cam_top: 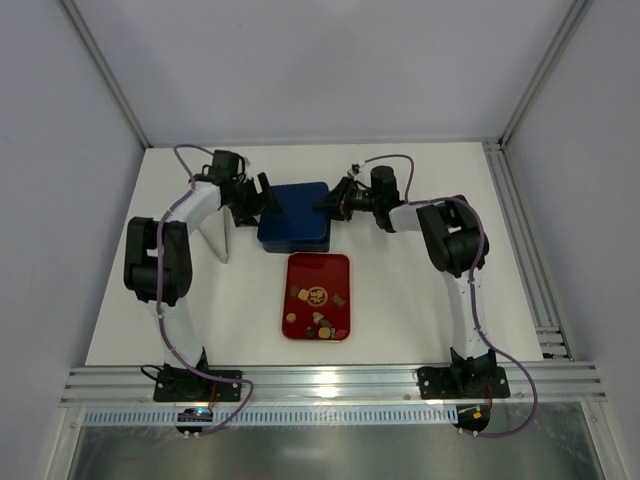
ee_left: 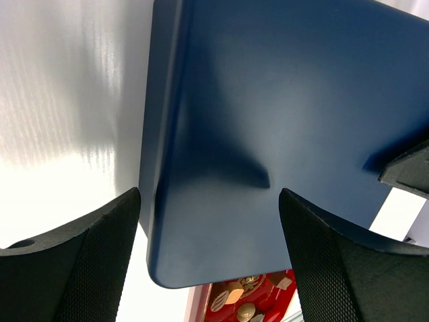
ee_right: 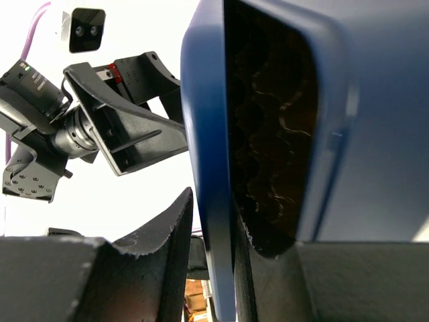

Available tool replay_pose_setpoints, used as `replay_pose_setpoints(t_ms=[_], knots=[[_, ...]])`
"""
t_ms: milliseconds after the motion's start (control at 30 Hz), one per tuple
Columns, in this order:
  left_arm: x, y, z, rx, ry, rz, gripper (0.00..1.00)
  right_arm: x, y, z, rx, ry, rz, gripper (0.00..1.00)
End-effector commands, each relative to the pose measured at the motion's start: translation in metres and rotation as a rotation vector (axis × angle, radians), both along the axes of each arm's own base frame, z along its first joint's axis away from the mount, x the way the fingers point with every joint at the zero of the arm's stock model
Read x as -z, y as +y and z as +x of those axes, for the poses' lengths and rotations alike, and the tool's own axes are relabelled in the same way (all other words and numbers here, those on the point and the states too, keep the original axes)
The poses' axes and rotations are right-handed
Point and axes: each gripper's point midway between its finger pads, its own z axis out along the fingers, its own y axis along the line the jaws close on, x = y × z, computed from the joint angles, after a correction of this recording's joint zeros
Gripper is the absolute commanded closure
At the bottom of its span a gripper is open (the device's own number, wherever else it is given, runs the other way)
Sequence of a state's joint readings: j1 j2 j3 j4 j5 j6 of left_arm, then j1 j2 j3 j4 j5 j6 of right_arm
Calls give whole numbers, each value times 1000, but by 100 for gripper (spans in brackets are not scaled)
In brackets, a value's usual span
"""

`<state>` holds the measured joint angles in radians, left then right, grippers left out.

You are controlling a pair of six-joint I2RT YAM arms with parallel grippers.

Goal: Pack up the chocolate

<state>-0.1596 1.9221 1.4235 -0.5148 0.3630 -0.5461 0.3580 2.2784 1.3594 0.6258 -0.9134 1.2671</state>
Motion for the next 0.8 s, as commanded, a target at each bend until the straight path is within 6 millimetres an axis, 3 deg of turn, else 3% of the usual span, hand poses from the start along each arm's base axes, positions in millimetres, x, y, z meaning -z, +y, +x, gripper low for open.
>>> replay_pose_setpoints(t_ms=[0, 767], knots=[[-14, -9, 14, 7, -53, -15, 19, -32, -6, 1, -8, -95, 38, 70], [-19, -20, 18, 26, -59, 19, 19, -23, -44, 4, 33, -98, -49, 69]])
